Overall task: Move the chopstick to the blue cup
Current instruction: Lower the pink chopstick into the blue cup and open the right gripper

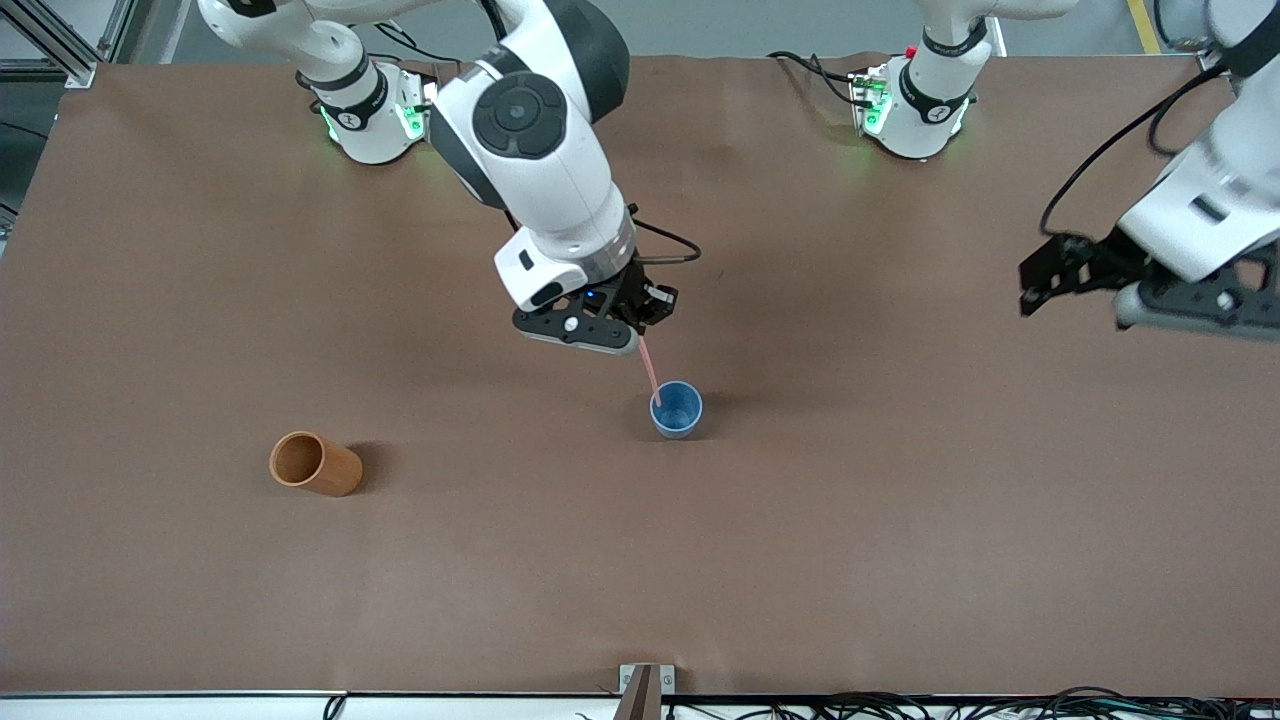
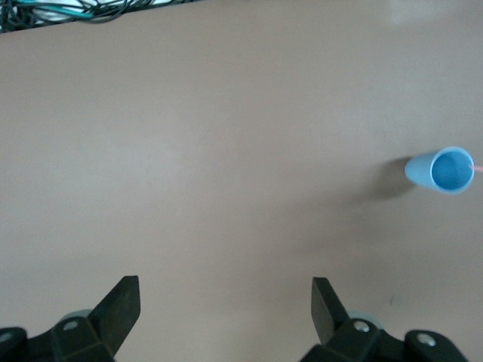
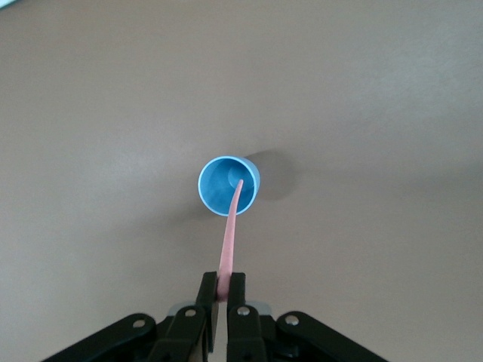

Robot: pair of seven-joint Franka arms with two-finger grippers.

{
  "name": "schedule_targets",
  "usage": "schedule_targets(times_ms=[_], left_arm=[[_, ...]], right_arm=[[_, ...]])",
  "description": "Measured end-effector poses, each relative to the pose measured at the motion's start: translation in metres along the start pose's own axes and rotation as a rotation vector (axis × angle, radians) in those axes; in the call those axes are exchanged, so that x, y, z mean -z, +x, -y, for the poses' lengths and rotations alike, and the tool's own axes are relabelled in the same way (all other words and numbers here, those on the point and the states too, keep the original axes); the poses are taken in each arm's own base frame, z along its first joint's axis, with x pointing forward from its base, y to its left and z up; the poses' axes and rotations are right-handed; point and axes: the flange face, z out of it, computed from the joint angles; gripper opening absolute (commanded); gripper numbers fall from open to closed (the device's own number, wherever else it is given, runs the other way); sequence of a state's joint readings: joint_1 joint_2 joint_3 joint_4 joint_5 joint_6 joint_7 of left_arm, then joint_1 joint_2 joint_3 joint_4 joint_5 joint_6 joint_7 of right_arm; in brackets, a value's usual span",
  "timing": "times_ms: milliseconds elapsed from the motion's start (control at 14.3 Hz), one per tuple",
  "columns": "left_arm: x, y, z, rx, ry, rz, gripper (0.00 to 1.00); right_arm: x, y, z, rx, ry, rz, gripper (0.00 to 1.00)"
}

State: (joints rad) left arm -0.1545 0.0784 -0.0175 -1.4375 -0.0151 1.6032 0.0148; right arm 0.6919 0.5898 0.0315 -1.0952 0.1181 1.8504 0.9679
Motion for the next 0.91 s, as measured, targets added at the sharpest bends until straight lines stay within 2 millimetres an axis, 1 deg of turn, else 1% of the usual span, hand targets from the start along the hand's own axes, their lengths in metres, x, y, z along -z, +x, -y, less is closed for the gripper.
schedule_targets(times_ms=[140,210,559,769,909], left_arm=[[0.018,-0.015,-0.001,-0.006,0.000,0.003,1.00],[0.021,-0.017,-0.001,-0.006,0.001,0.000,1.00],[0.014,-0.017,-0.003,-0.008,-0.002,0.014,1.00],[0.014,-0.017,-0.005,-0.012,-0.002,0.015,1.00],[0.014,-0.017,-0.005,-0.011,-0.002,0.015,1.00]], right_arm=[[-0.012,-0.003,0.004,0.005,-0.001,0.002,0.01],[-0.016,-0.003,0.006,0.006,0.001,0.001,0.02],[-0.025,-0.002,0.009,0.006,0.013,-0.007,0.08],[-0.046,0.003,0.016,0.005,0.064,-0.042,0.18],[-0.056,0.006,0.014,0.011,0.064,-0.047,0.20]])
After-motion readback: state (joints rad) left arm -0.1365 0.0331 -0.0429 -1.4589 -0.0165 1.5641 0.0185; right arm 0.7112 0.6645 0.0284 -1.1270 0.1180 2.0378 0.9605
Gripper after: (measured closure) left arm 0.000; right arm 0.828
